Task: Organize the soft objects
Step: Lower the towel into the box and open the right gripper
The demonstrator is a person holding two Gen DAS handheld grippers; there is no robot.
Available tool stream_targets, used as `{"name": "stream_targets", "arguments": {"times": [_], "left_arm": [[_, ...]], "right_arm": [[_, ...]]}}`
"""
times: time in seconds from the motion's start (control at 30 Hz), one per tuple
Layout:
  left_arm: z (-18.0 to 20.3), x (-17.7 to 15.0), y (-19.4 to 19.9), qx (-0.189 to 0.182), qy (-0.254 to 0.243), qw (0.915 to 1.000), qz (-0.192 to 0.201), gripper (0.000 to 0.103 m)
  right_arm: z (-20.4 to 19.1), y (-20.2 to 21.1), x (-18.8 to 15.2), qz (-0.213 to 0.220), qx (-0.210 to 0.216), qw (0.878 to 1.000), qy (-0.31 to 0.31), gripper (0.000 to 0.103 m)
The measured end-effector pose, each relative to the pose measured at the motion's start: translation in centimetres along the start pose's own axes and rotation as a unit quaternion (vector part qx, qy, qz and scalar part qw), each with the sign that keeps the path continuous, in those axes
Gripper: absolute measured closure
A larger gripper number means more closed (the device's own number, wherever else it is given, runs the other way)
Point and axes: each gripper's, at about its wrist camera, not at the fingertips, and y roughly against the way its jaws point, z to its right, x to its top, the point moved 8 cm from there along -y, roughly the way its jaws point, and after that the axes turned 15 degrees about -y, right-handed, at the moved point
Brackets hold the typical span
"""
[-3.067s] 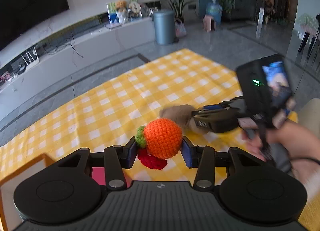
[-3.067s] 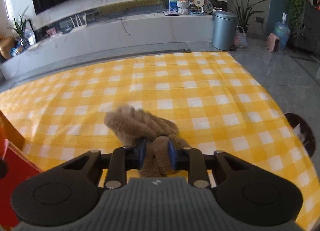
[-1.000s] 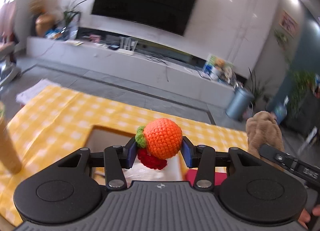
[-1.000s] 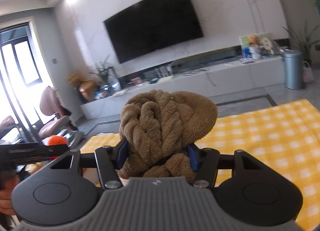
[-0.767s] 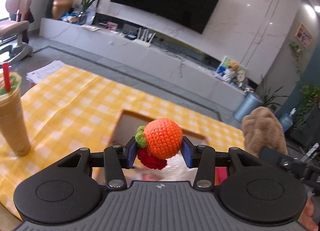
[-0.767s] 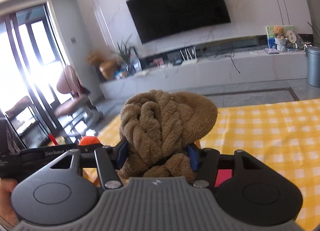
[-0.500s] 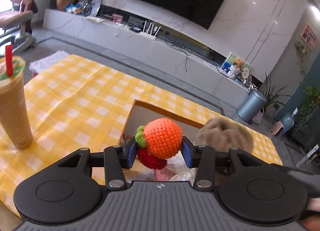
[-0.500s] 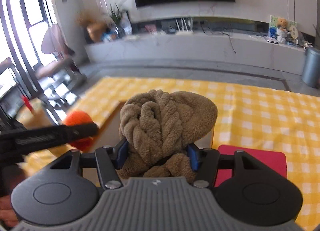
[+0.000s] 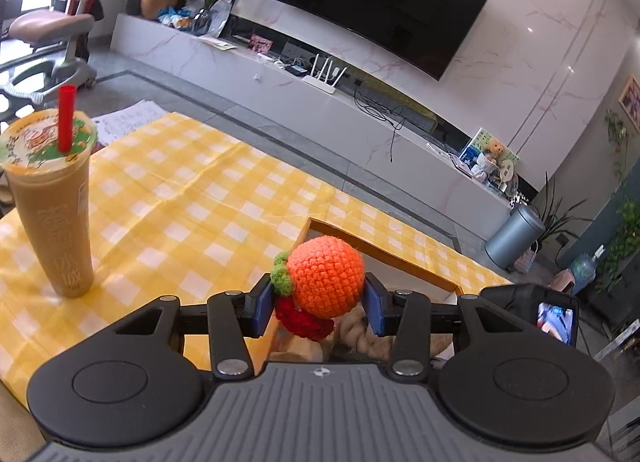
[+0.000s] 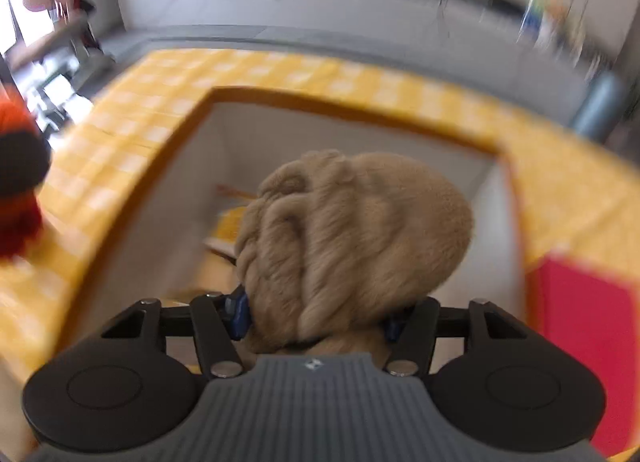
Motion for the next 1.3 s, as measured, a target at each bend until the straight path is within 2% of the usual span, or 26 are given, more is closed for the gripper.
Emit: {"name": "stream_targets", "arguments": {"times": [0.07,0.13,0.2,0.27,0.3,0.33,0.5,0.63,0.67,0.7,0.73,0.8,0.93,1.1,1.17,1.3], "left_arm": [[-0.2,0.1,0.2,0.005,0.0,1.0,0.002,0.051],[-0.3,0.2,0.3,0.008,0.001,1.0,0.005,0.051],[-0.2,0.2,0.4,0.005,0.002,1.0,0.006,0.051],[0.1,0.2,0.4,0.0,0.002,1.0,0.005,0.051],[0.2,0.1,0.4,-0.001,0.0,1.0,0.004,0.051],[0.3,0.0,0.3,-0.001,-0.002,1.0,0.002,0.051],[1.0,-0.3,-0.3,-0.002,-0.026,0.9996,-0.008,0.051],[1.6,-0.9,-1.1,-0.009,-0.028,0.9993,-0.025,0.051],[1.7,-1.0,-1.2,-0.011,-0.031,0.9991,-0.027,0.051],[1.8,-1.1,-1.2,-0.012,-0.034,0.9989,-0.029,0.051],[1.9,-1.2,-1.1,-0.012,-0.036,0.9989,-0.029,0.051],[1.9,-1.2,-0.8,-0.01,-0.031,0.9992,-0.025,0.051],[2.4,-1.7,-0.8,-0.02,-0.029,0.9989,-0.031,0.051],[3.7,-2.3,-0.2,-0.024,-0.064,0.9969,-0.039,0.051],[4.0,-2.6,0.3,-0.032,-0.061,0.9969,-0.039,0.051],[4.4,-4.0,1.0,-0.077,-0.046,0.9946,-0.051,0.051]], "right_arm": [[0.5,0.0,0.4,-0.002,0.01,0.999,-0.04,0.045],[1.6,0.6,1.1,-0.012,0.06,0.993,-0.097,0.047],[2.6,1.2,1.5,-0.037,0.13,0.98,-0.147,0.047],[3.8,1.3,1.6,-0.062,0.174,0.964,-0.193,0.047],[4.4,1.2,1.6,-0.065,0.177,0.961,-0.203,0.048],[4.8,1.1,1.6,-0.061,0.17,0.963,-0.201,0.048],[5.7,2.5,1.8,0.002,0.092,0.989,-0.114,0.048],[5.1,2.9,1.6,0.017,0.086,0.995,-0.055,0.039],[4.9,2.9,1.4,0.031,0.087,0.995,-0.037,0.029],[5.1,3.3,1.1,0.054,0.083,0.995,-0.018,0.009],[5.2,3.8,1.3,0.083,0.073,0.994,-0.001,0.003],[5.6,4.8,1.2,0.134,0.053,0.989,0.034,0.003],[7.2,6.7,1.4,0.171,0.075,0.981,0.053,0.003],[11.4,10.9,1.4,0.214,0.115,0.97,-0.017,0.003],[12.5,12.3,1.4,0.231,0.13,0.963,-0.041,0.003],[16.1,15.7,0.1,0.273,0.145,0.949,-0.057,0.003]]}}
